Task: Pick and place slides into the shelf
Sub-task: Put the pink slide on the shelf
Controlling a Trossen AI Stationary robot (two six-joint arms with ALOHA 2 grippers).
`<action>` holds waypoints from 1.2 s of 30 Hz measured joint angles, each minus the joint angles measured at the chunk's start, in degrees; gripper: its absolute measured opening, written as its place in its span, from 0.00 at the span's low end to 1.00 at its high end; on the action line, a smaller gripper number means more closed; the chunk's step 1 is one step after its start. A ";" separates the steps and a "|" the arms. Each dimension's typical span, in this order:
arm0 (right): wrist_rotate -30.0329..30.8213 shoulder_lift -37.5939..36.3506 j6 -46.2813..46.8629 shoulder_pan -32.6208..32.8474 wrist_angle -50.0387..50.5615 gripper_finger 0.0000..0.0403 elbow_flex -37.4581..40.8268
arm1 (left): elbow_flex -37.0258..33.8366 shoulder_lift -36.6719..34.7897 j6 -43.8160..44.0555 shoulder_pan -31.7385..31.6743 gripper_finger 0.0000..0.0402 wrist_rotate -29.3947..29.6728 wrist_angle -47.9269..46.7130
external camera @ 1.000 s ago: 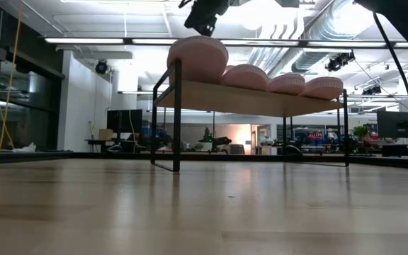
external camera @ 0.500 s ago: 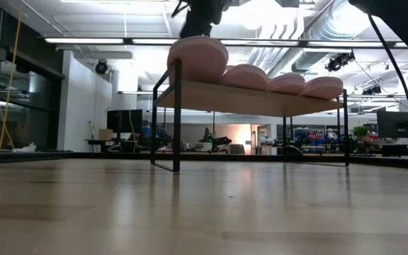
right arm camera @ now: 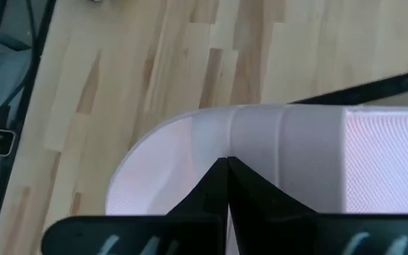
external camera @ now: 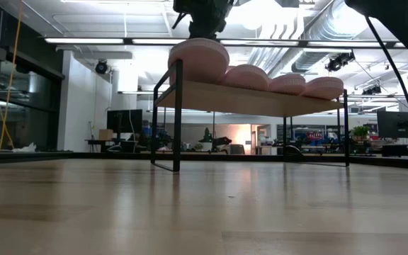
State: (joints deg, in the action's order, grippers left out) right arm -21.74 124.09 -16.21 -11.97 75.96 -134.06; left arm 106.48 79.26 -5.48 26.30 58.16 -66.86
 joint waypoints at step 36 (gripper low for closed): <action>-2.19 0.46 -0.77 -3.37 -2.57 0.00 2.69 | -0.02 -0.07 1.41 -0.02 0.36 -2.26 -0.83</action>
State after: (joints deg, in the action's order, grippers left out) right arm -23.92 124.55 -16.97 -15.34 73.39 -131.37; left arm 106.45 79.20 -4.08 26.28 55.90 -67.68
